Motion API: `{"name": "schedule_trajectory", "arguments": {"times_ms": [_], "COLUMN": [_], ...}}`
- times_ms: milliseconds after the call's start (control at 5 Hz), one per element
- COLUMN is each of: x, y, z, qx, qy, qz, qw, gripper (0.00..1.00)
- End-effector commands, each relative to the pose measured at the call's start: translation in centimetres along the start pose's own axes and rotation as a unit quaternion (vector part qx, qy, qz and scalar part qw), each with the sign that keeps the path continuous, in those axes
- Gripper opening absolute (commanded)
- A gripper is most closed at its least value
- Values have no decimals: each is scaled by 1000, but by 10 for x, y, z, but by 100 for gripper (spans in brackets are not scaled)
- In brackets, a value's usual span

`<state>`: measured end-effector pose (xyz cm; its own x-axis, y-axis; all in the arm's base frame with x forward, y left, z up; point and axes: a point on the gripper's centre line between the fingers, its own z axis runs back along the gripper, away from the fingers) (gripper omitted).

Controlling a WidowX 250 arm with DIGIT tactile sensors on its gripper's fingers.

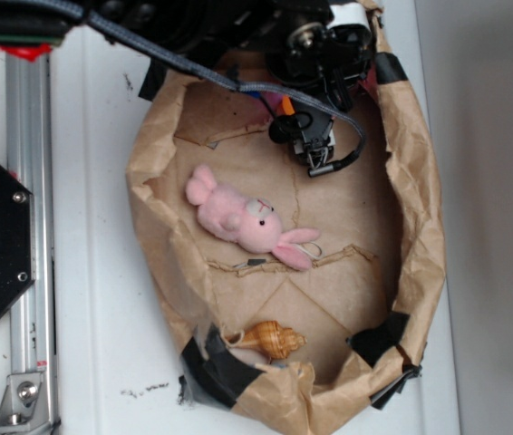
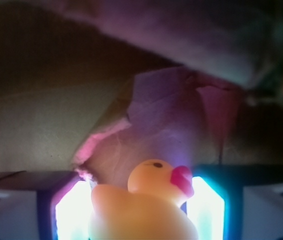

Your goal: Grab the yellow duck.

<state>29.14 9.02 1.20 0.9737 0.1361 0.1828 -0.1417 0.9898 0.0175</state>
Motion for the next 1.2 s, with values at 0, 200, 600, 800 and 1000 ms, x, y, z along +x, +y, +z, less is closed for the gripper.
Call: {"name": "schedule_trajectory", "arguments": {"times_ms": [0, 200, 600, 800, 1000], "x": [-5, -5, 9, 19, 15], "y": [-6, -34, -93, -104, -108], "z": [10, 61, 164, 177, 167], "qx": [14, -33, -100, -105, -83], "qy": [-17, -63, -75, -40, -25], "qz": [-5, -49, -100, -103, -100], "qw": [1000, 996, 987, 988, 991], "gripper": [0, 0, 0, 0, 0]}}
